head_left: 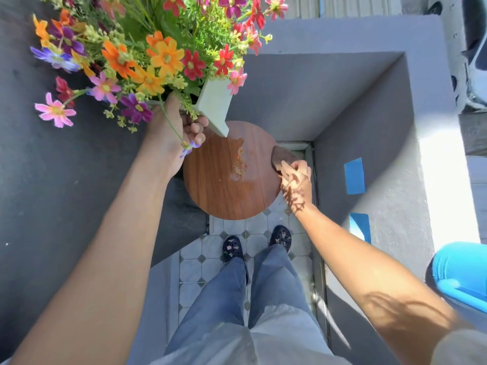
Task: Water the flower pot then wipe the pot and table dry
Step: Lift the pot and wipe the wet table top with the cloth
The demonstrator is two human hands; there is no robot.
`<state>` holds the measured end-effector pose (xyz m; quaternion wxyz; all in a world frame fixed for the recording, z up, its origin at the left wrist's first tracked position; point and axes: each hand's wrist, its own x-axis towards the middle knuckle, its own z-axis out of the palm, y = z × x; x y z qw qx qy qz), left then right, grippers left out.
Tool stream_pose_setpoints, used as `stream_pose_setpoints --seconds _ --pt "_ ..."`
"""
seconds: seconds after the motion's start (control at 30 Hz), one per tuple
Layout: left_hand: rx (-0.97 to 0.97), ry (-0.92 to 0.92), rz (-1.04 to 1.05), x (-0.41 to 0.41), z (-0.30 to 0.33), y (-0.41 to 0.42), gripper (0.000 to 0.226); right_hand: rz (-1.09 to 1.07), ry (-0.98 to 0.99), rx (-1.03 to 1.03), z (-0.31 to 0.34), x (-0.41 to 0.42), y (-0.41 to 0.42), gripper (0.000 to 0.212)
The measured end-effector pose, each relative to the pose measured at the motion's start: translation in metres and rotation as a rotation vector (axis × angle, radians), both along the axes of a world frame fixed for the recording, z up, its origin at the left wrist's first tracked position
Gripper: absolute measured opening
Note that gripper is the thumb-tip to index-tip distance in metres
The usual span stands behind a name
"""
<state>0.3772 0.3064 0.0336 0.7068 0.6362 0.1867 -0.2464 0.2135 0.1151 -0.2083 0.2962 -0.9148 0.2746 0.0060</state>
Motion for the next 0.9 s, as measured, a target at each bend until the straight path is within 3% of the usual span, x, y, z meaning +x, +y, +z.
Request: stream_pose_setpoints --seconds 0.07,0.2,0.27,0.37,0.53,0.77,0.9 --pt "-0.006 0.004 0.0 0.003 0.001 -0.001 0.041 0.07 0.019 -0.033 -0.003 0.005 0.017 0.021" --pt "-0.013 -0.015 -0.01 0.009 0.002 -0.005 0.04 0.228 0.119 -0.051 -0.012 -0.011 0.052 0.052" --pt "-0.013 -0.019 -0.011 0.013 0.002 -0.009 0.04 0.275 0.148 -0.033 -0.006 -0.022 0.067 0.051" --pt "-0.007 -0.011 -0.002 0.02 0.001 -0.015 0.04 0.528 0.08 -0.015 -0.002 -0.033 0.083 0.045" --pt "-0.001 -0.035 -0.005 0.024 0.0 -0.019 0.038 0.877 0.014 -0.025 -0.01 0.003 0.046 0.04" --pt "0.034 -0.026 0.008 0.029 -0.003 -0.018 0.038 0.306 0.009 -0.03 -0.005 0.116 -0.026 0.039" --pt "0.042 -0.027 0.021 0.029 -0.006 -0.016 0.038 0.222 0.032 -0.051 -0.003 0.12 -0.007 0.042"
